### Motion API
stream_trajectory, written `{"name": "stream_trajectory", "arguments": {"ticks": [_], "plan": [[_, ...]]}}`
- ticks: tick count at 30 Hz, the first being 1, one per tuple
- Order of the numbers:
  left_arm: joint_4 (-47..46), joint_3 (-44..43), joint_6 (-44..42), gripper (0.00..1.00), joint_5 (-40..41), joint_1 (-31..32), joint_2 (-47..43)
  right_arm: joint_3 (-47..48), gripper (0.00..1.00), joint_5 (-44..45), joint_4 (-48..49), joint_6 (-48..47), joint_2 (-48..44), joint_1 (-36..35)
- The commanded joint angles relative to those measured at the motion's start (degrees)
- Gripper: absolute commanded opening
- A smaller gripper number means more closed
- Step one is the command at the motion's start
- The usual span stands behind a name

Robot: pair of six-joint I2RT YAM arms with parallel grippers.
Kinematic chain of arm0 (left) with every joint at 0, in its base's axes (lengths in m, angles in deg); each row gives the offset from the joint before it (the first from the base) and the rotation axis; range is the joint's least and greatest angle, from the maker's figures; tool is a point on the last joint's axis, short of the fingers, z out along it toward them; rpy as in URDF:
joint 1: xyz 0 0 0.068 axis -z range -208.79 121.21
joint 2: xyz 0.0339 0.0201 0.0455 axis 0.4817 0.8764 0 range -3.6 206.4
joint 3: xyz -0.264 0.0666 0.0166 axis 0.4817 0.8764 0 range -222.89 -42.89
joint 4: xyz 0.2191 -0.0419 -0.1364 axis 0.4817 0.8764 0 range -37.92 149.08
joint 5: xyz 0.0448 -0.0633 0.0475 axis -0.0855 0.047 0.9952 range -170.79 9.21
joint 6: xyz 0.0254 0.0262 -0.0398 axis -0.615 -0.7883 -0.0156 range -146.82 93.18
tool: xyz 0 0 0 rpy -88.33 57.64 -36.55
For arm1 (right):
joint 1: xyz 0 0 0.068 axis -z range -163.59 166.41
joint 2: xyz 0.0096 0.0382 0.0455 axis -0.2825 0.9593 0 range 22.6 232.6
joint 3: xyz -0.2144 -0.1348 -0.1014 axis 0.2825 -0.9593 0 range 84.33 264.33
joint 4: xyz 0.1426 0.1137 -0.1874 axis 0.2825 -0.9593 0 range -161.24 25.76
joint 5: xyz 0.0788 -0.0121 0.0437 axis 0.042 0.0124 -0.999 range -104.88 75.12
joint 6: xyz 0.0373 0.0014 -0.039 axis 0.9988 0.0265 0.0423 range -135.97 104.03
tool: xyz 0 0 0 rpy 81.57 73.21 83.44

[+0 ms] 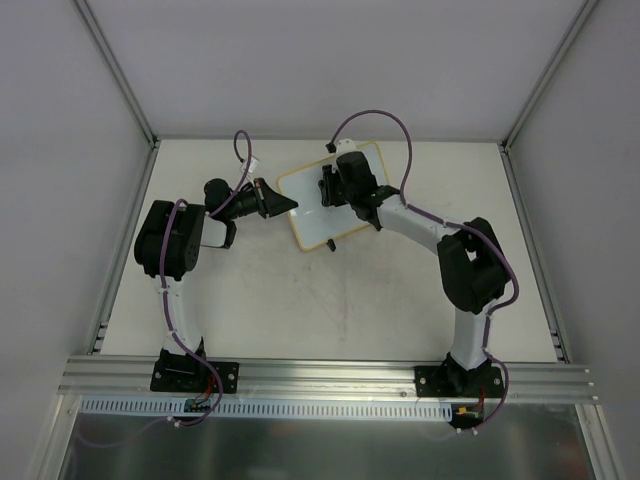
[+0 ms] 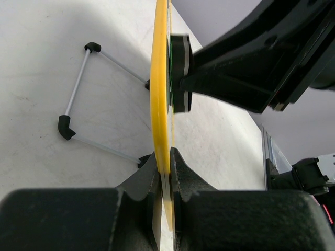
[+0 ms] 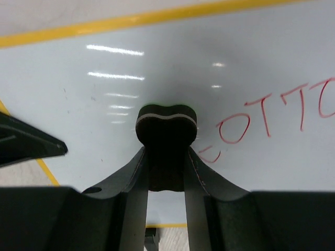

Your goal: Erase the whiteboard

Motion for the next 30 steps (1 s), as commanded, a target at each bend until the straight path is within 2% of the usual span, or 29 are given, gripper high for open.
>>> {"name": "stream_trajectory", "arguments": {"ticks": [1,8,12,18,30], "plan": [[-13.3,-1.1,-7.6,0.00,-3.1,0.8,0.2,-7.5,0.00,-1.9,0.9,2.8,-0.8,-0.1],[-13.2,-1.2,-7.5,0.00,-3.0,0.9,0.2,-17.0,0.00,0.2,5.2,3.7,-3.0,-1.3],[-13.0,-1.2,-7.5,0.00,-3.0,0.8,0.3,-19.3,0.00,0.7,6.4,3.7,-2.6,-1.7],[-13.1,-1.2,-7.5,0.00,-3.1,0.9,0.3,-18.1,0.00,2.5,6.5,2.2,-1.6,-3.1],[-12.3,-1.3,-7.9,0.00,-2.9,1.0,0.3,-12.6,0.00,1.8,6.5,0.7,1.3,-10.2]]}}
